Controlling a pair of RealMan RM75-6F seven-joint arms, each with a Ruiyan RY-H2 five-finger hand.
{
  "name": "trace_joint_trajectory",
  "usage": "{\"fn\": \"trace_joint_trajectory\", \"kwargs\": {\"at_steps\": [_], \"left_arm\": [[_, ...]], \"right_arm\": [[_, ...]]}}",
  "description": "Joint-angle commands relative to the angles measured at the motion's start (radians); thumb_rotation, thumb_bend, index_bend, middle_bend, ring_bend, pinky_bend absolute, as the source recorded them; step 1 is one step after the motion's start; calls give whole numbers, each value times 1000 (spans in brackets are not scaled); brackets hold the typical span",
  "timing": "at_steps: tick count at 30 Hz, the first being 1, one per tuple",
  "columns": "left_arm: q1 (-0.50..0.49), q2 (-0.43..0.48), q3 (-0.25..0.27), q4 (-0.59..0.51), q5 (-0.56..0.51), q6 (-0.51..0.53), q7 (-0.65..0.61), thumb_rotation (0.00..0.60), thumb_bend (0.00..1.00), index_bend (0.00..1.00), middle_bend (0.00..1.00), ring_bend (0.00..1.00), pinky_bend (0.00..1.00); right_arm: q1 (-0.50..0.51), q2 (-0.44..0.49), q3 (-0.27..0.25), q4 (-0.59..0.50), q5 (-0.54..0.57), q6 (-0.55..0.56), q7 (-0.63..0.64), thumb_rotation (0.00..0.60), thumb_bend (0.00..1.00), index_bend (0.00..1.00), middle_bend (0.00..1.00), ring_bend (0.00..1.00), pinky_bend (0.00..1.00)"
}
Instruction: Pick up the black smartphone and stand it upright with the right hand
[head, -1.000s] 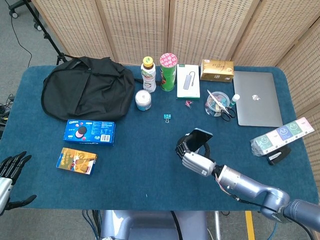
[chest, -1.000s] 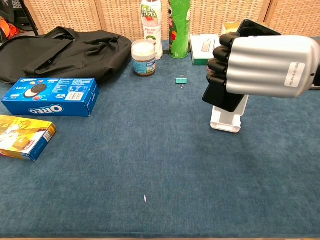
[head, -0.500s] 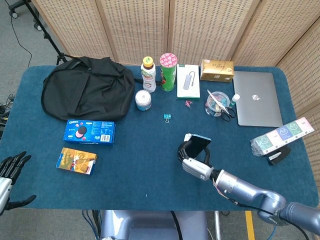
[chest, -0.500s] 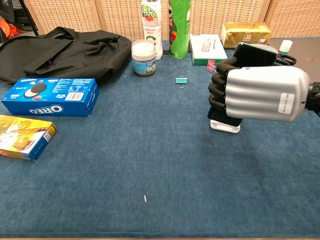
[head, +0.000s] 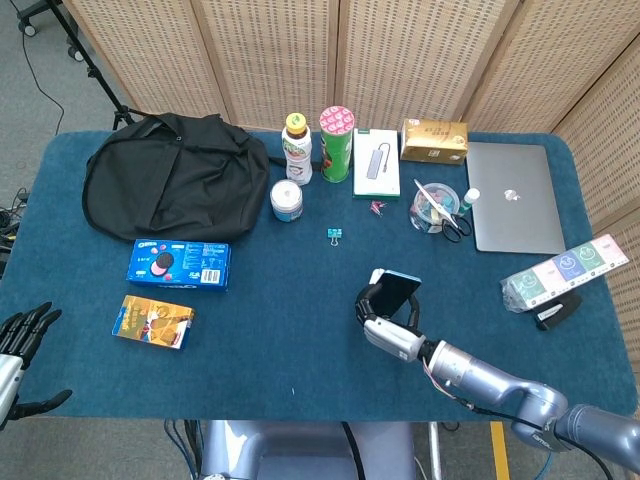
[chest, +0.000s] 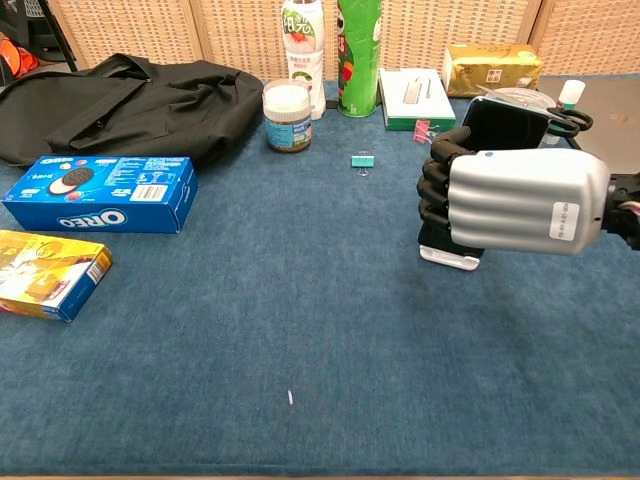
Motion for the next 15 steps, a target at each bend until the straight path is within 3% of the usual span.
{"fn": "trace_joint_trajectory", "kwargs": {"at_steps": [1,7,15], "left_arm": [[0,0,0,0,-1,1,-1,600,0,0,0,0,0],[1,2,0,1,0,2,-4,600,0,0,0,0,0],[0,3,1,0,1,1,-4,600,0,0,0,0,0]], "right_arm": [[-6,-5,-1,-5,10,-1,-1,600,208,481,423,393,452],[-27,-20,10,-6,27,17,-40,600,184,472,307,302,417],[-52,-28,16,-19,42,45,-76,600,168,330,159,122,291]]}}
